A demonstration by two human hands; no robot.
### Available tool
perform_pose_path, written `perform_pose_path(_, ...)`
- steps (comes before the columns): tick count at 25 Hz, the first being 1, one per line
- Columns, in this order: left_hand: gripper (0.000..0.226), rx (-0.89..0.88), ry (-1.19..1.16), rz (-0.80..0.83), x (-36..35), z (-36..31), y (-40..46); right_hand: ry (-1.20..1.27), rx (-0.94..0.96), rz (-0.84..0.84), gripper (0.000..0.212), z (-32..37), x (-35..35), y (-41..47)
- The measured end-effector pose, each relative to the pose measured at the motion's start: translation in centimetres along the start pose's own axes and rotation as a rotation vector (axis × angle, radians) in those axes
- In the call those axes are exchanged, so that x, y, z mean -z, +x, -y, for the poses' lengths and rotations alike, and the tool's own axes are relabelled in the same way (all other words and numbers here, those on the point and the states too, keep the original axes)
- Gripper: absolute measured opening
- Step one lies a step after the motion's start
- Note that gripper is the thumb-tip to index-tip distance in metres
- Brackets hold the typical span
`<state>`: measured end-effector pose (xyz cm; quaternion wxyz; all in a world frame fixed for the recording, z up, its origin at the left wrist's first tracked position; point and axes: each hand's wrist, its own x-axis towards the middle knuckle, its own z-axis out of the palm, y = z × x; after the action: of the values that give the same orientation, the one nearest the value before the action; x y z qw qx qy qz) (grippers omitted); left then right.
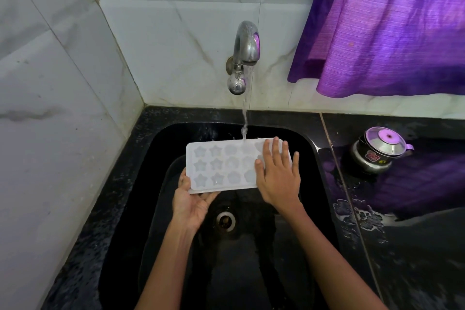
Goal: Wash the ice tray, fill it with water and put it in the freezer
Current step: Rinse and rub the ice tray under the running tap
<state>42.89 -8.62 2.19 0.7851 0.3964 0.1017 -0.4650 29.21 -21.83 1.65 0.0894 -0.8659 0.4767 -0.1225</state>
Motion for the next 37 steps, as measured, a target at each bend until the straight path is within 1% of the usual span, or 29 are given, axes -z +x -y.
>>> perform_pose_path(3,0.035,0.010,0.029,0.024,-0.6,0.3,0.3,0.031,-0.069,-0.034,0.058,0.0,0.1,-0.2)
perform_pose_path(5,0.036,0.007,0.049,0.036,-0.8,0.5,0.5,0.040,-0.050,-0.026,0.060,0.9,0.1,-0.2)
perform_pose_path(9,0.033,0.019,0.045,0.020,-1.4,1.3,0.4,0.075,0.164,0.042,0.060,5.4,-0.8,-0.7)
perform_pose_path(13,0.037,-0.002,0.007,-0.009,-1.1,1.6,0.3,0.032,0.372,0.097,0.058,9.4,-1.8,-1.5)
perform_pose_path(16,0.038,0.004,-0.023,-0.009,-0.4,0.9,0.0,-0.017,0.560,0.168,0.055,9.3,-1.6,-1.5)
perform_pose_path(18,0.037,0.006,-0.025,-0.026,0.0,0.3,0.0,-0.063,0.718,0.210,0.054,7.6,-1.3,-1.7)
perform_pose_path(19,0.036,-0.006,-0.010,-0.038,0.3,-0.1,0.1,-0.085,0.751,0.216,0.055,6.3,-1.1,-1.8)
perform_pose_path(20,0.034,-0.021,0.010,-0.048,0.6,-0.5,0.1,-0.102,0.736,0.215,0.058,4.8,-0.9,-1.9)
perform_pose_path(22,0.030,-0.037,0.068,-0.055,1.1,-1.3,-0.1,-0.105,0.614,0.220,0.063,1.4,-0.2,-1.9)
perform_pose_path(24,0.026,-0.034,0.132,-0.066,1.5,-1.9,-0.4,-0.096,0.505,0.262,0.067,-1.3,0.4,-2.1)
perform_pose_path(27,0.022,0.009,0.195,-0.107,1.8,-1.6,-0.9,-0.086,0.473,0.350,0.065,-2.7,0.6,-3.0)
perform_pose_path(31,0.028,0.105,0.257,-0.138,2.4,-1.1,-1.5,-0.025,0.464,0.398,0.057,-2.6,1.7,-3.5)
perform_pose_path(34,0.029,0.198,0.475,-0.127,2.3,-1.9,-1.7,-0.008,0.435,0.419,0.049,-2.6,3.0,-2.7)
perform_pose_path(37,0.038,0.286,0.826,-0.161,1.7,-2.8,-1.5,-0.021,0.421,0.493,0.042,-2.2,4.0,-1.2)
